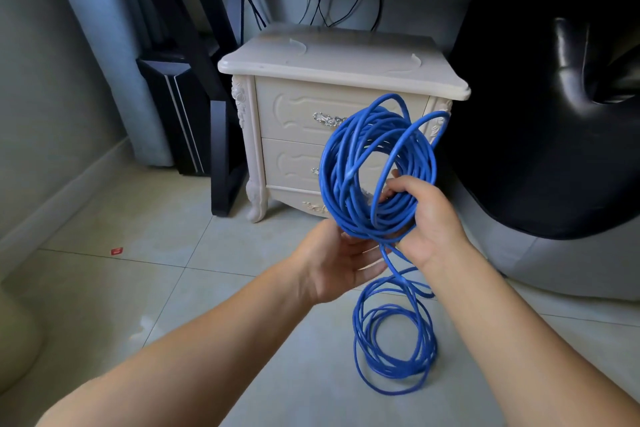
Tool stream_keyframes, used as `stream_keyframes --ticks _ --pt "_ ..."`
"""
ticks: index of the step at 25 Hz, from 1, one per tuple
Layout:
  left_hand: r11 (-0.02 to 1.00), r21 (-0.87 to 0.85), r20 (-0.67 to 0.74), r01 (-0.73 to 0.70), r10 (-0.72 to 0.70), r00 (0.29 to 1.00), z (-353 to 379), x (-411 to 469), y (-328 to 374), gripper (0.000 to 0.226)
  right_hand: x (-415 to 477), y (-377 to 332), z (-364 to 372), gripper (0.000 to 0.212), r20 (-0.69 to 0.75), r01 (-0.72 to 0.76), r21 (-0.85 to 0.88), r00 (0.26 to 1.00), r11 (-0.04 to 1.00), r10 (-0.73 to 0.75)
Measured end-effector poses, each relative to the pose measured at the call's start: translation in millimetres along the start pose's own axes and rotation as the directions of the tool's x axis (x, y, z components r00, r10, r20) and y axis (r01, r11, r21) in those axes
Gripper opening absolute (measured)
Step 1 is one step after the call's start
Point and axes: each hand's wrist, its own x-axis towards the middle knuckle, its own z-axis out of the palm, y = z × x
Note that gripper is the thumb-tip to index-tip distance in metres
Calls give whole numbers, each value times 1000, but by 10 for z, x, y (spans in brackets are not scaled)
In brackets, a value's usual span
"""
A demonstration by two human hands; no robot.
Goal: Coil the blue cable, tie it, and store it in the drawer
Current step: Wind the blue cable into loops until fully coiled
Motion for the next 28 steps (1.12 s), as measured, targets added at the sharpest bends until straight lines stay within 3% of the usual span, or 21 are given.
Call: stream_keyframes --ticks 5,9,12,17,21,23,28 --pt "968 -234 -98 -95 73 992 -22 53 -15 12 70 8 -95 16 -172 154 -54 972 987 -162" --pt "944 -305 -100 -126 99 990 -120 -26 39 17 113 -118 -223 16 -377 199 -66 902 978 -209" --pt "934 -290 -86 -209 192 978 -139 -72 91 26 86 -164 -265 21 -432 223 -208 853 952 -294" --pt "906 45 -96 -421 423 901 -151 -121 212 25 47 -96 -231 26 -307 181 -585 853 791 -422" --pt "748 272 45 -606 619 784 -190 -148 309 46 -18 -47 -194 26 -162 126 -755 915 644 -369" --pt "668 385 128 -637 645 753 -202 -172 359 55 -61 2 -149 28 -104 100 -824 941 558 -322" --pt "640 623 163 -449 456 875 -392 -174 518 108 -154 74 -75 31 100 150 -894 985 421 -140"
